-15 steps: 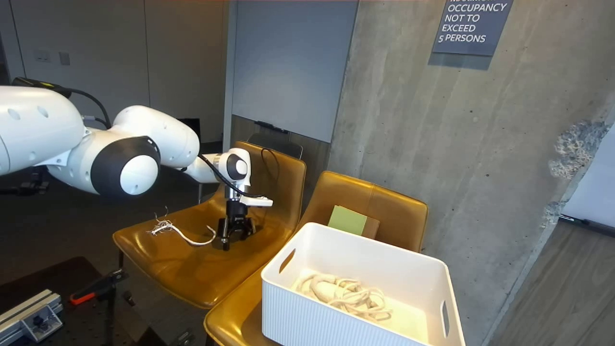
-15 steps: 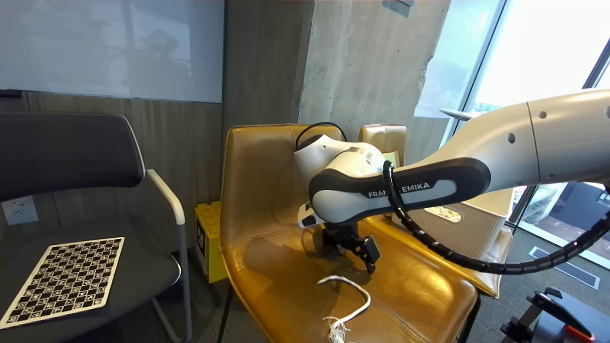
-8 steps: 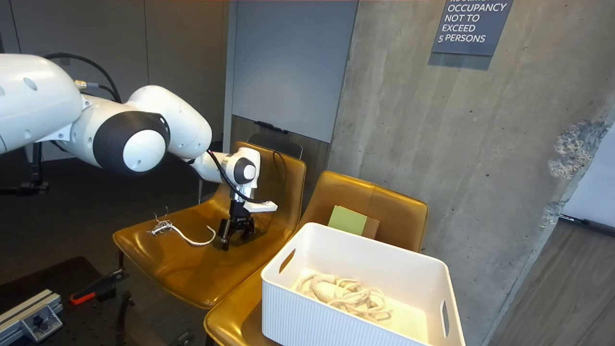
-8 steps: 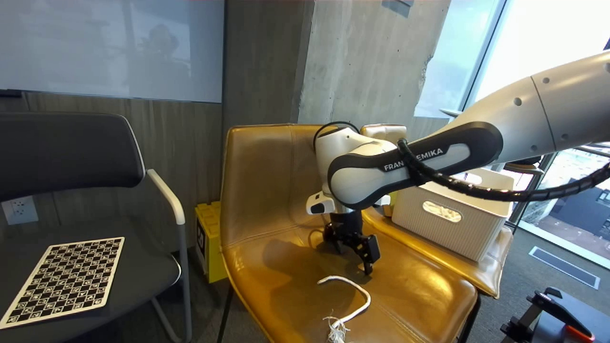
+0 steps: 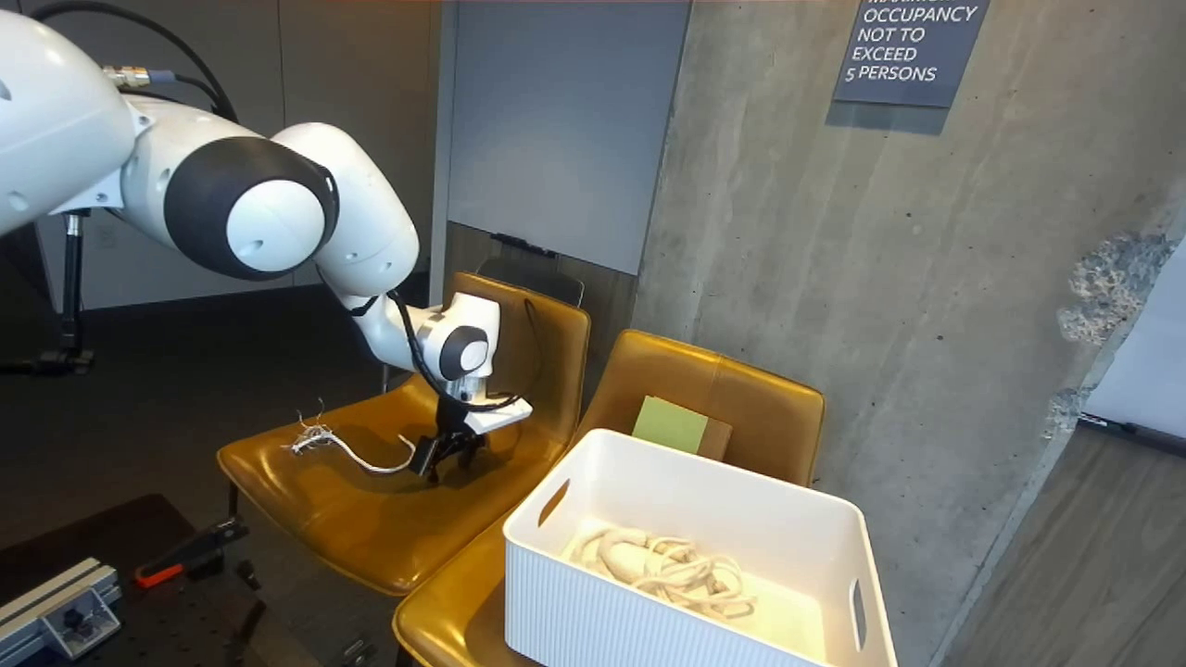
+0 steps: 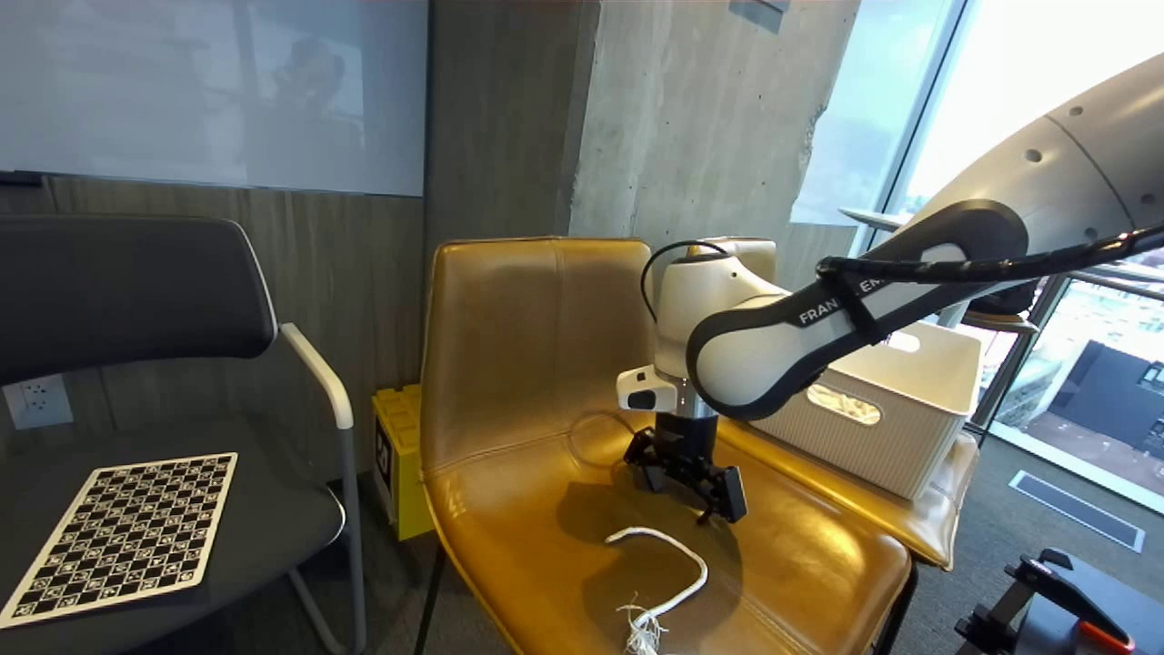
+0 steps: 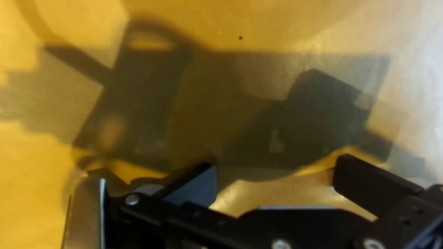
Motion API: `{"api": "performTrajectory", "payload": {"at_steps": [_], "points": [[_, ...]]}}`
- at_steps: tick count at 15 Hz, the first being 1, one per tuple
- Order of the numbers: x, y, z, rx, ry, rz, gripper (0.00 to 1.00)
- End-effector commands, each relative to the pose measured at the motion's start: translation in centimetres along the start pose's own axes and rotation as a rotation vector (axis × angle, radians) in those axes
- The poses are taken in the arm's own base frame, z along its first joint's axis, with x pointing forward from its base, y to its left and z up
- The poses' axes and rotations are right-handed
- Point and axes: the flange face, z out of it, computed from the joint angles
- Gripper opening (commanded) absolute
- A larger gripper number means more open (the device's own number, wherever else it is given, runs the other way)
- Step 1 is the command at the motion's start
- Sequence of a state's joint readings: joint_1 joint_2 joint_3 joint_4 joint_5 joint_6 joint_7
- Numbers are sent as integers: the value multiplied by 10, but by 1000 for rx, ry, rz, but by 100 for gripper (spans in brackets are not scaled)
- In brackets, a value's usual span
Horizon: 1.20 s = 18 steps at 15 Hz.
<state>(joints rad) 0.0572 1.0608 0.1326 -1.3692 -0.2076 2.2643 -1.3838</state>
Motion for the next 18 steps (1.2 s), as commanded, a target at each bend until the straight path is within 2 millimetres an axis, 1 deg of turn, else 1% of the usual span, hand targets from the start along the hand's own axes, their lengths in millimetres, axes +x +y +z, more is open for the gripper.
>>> {"api": "performTrajectory", "payload": {"at_steps": [1,6,10,11,13,14,15,18], "points": [[8,-40,22,-52,38,-80,100],[11,-81,24,-164,44,-128,100],[29,-123,23,-214,-1,-125,100],[17,-79,10,-247,19,-134,100],[26,-98,12,-246,10,-129,100],[29,-103,12,-241,7,-129,100],[30,-107,12,-239,6,-130,100],[30,-108,12,-238,6,-130,100]]}}
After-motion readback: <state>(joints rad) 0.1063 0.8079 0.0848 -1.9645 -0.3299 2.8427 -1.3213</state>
